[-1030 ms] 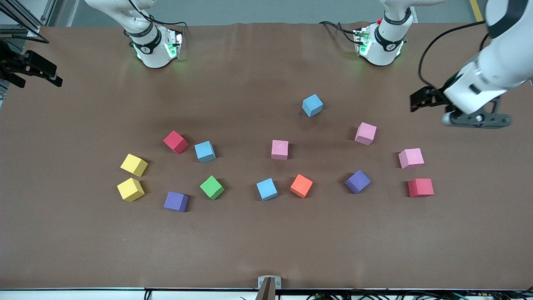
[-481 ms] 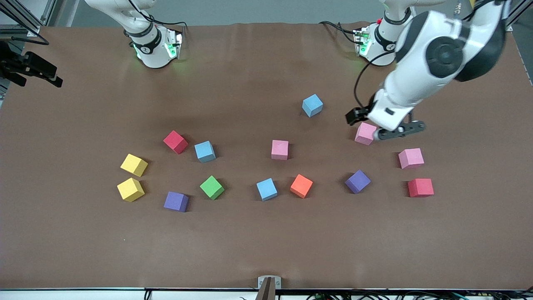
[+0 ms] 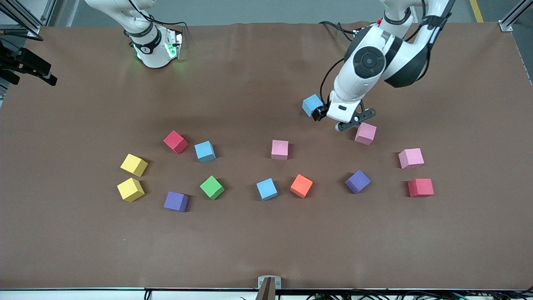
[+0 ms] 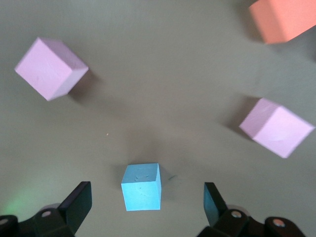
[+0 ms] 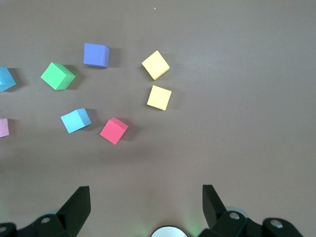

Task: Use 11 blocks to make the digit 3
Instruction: 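Reach the left gripper to the light blue cube and grasp it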

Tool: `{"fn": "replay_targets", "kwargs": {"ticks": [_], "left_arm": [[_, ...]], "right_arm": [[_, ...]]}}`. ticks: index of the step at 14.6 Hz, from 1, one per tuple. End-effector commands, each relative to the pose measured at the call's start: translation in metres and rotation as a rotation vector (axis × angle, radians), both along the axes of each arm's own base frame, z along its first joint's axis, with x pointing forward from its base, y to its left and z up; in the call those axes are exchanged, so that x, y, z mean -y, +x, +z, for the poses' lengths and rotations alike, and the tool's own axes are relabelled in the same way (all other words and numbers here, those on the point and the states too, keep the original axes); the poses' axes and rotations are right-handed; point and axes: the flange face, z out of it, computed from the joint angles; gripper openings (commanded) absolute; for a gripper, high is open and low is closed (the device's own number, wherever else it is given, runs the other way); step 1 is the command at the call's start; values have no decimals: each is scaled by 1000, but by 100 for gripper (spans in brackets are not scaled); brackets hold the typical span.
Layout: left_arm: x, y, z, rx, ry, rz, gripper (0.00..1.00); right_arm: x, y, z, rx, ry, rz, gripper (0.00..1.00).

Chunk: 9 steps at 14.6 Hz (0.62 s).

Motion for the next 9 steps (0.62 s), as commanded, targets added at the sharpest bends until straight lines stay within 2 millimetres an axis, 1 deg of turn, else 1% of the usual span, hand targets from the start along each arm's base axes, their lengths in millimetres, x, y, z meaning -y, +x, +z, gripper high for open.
{"fn": "replay_targets", "kwargs": {"ticks": [1,3,4,5,6,7,9], "left_arm": [[-4,-33,-31,-5,29,20,100],[-8,-48,-55,4,31,44,100],[-5,-59,-66,20,25,65,100],[-4,-65,-74,28,19,91,100],[3,-72,-86,8,18,107,100],[8,-77,-93,-6,18,117,100],[12,-80,-112,-8,-15,148,100]], "right_arm": [[1,0,2,-1,-20,18,100],[1,0,2,-1,-23,17,100],[1,0,2,-3,-23,17,100],[2,0,2,-3,-24,17,100],[1,1,2,-1,-24,17,100],[2,1,3,2,-25,16,100],[3,3,-1,-7,-24,10,100]]}}
